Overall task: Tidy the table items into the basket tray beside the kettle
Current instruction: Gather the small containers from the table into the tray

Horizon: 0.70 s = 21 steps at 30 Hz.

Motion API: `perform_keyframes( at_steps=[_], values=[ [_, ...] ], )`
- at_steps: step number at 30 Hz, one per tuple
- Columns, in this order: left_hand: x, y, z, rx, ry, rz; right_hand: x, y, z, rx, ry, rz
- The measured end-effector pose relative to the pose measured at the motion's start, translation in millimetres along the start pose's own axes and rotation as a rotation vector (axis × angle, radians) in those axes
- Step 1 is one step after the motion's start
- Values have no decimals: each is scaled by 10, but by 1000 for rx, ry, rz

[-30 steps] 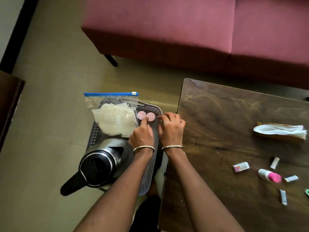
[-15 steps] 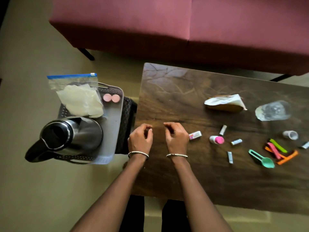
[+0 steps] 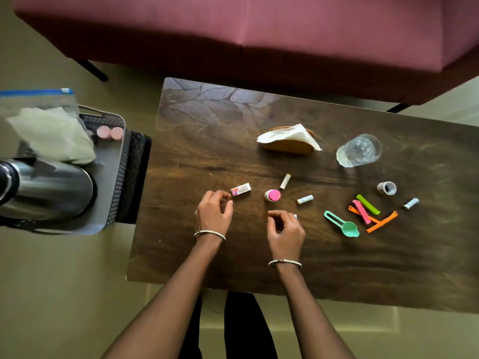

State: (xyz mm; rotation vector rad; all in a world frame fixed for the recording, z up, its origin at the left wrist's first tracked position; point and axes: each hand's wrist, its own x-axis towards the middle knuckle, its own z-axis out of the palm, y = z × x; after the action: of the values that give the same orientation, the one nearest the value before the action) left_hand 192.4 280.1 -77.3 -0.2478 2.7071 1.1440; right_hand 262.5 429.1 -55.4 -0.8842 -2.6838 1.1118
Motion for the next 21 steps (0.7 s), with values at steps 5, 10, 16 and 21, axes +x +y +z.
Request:
perform_keyframes(
  at_steps=[5, 10, 16, 21],
  values=[
    [-55, 184, 351, -4, -24, 40, 280, 344, -279, -15, 91, 82],
    [-77, 367, 693, 95, -252, 50, 547, 623, -457, -16, 114, 202],
    [-47, 472, 1010, 145, -285, 8, 851, 786, -478, -39, 35, 295],
    [-22, 463, 1128, 145, -191, 38, 1000, 812, -392, -36, 18, 303]
  ],
)
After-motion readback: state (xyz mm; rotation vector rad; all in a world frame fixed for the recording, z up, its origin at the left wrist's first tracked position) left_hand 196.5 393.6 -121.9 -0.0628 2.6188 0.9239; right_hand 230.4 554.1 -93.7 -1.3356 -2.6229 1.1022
